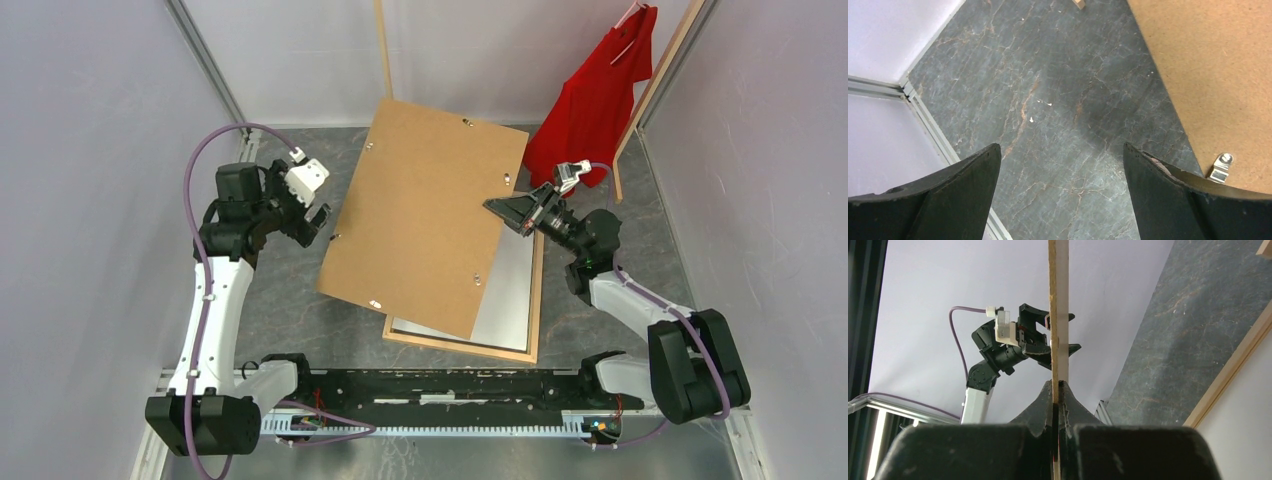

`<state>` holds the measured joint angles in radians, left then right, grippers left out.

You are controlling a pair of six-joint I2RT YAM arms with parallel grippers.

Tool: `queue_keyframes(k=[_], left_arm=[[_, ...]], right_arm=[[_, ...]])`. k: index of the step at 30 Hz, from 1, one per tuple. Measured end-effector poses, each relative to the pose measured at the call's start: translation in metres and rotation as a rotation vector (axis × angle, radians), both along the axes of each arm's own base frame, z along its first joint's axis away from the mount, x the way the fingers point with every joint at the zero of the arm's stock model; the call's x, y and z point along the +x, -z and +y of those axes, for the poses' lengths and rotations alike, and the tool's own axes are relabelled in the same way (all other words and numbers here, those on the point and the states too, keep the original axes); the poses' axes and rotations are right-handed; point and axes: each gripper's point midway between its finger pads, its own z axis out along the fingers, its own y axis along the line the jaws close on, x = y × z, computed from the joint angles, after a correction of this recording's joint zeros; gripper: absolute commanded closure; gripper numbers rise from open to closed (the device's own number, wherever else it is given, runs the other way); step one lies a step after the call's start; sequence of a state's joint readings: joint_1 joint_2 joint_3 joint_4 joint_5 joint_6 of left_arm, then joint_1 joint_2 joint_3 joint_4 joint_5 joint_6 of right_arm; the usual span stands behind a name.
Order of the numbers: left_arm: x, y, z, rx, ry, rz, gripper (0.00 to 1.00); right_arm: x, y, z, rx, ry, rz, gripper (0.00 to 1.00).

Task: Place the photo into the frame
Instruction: Place the photo frame item in the photo frame.

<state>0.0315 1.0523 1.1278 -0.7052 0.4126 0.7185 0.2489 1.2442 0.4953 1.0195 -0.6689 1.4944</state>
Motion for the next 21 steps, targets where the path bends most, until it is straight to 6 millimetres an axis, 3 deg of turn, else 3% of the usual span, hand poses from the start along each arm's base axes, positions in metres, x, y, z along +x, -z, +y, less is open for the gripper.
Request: queue_keyframes(k=[21], left_arm=[[-0.014,0.026,-0.015,-0.039,0.063,0.125,0.06]], right_arm=[[0.014,0.023,0.012,-0.044,0.015,0.098,1.0]])
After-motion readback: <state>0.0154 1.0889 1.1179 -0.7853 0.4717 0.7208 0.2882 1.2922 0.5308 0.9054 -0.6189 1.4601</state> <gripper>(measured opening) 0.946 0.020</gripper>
